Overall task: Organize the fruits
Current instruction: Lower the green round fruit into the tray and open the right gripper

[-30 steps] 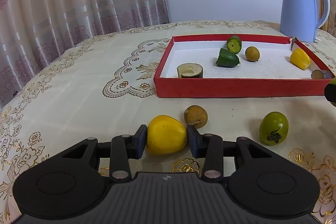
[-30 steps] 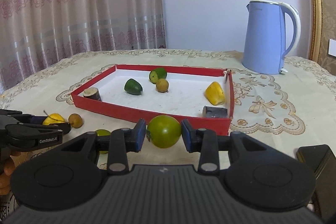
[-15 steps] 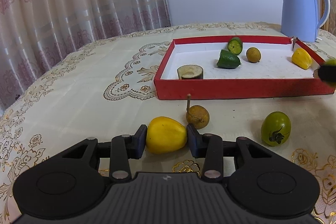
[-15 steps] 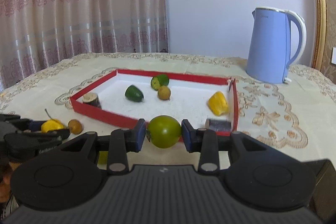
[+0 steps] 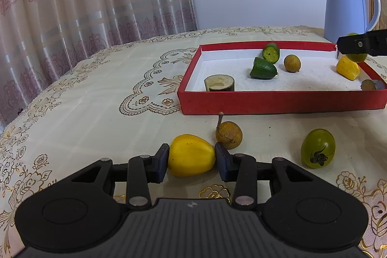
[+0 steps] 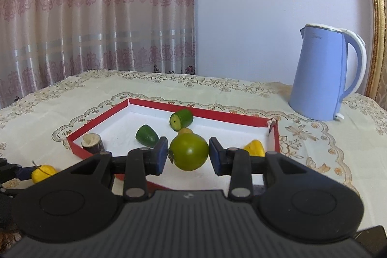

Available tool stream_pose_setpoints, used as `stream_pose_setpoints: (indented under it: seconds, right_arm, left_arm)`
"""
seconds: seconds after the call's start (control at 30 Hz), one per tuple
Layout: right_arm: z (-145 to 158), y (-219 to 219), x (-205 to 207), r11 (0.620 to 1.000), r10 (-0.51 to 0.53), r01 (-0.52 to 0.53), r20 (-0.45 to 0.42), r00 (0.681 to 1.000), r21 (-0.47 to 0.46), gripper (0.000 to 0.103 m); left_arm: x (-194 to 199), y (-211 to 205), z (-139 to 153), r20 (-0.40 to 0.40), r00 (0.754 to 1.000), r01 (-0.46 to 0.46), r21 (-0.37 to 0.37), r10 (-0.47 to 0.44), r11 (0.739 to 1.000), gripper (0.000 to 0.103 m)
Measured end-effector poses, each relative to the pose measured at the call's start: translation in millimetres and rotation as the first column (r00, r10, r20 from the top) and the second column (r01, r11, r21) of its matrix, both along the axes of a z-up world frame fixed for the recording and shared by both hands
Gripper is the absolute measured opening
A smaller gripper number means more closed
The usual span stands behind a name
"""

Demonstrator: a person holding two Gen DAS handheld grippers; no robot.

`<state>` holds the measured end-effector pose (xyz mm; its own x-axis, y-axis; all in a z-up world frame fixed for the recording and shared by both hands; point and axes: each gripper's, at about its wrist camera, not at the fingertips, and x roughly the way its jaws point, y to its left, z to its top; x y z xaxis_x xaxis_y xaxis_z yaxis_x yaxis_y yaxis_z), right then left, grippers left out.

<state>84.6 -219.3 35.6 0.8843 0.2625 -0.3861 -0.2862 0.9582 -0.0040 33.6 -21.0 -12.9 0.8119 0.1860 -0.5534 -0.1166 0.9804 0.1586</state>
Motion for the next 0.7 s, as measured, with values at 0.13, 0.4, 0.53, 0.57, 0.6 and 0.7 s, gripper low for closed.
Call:
stream_pose_setpoints:
  seconds: [0.13, 0.4, 0.53, 0.57, 0.6, 0.7]
  right_arm:
    - [-0.2, -0.8, 10.4, 1.0, -0.011, 0.011, -0.007, 1.0, -0.004, 0.035]
    - [4.3, -5.2, 45.6, 0.998, -0.034, 0.035, -0.016, 0.999, 0.047, 0.035]
    - [-4.6, -4.7, 58.3, 0.998, -0.037, 0.039, -0.032, 0.999, 0.056, 0.035]
    - [-8.0, -4.6, 59.3, 0.998, -0.043, 0.044, -0.034, 0.999, 0.05, 0.035]
    - [-10.2, -4.9, 59.7, 0.998, -0.047, 0.048, -0.034, 0.998, 0.046, 0.035]
    - [-11.5, -7.4, 58.5, 0.997, -0.047, 0.048, -0.027, 0.999, 0.061, 0.035]
  left_arm:
    - [0.2, 0.0, -0.1, 0.0, 1.0, 0.0, 0.0, 0.0, 1.0, 0.04]
    - [0.1, -0.2, -0.2, 0.0, 1.0, 0.0, 0.001, 0.0, 1.0, 0.04]
    - [0.1, -0.3, -0.2, 0.0, 1.0, 0.0, 0.003, 0.0, 1.0, 0.04]
    - [0.1, -0.3, -0.2, 0.0, 1.0, 0.0, 0.004, 0.0, 1.0, 0.04]
    - [0.3, 0.0, -0.3, 0.0, 1.0, 0.0, 0.003, 0.0, 1.0, 0.04]
    - [0.3, 0.4, -0.3, 0.0, 1.0, 0.0, 0.001, 0.0, 1.0, 0.04]
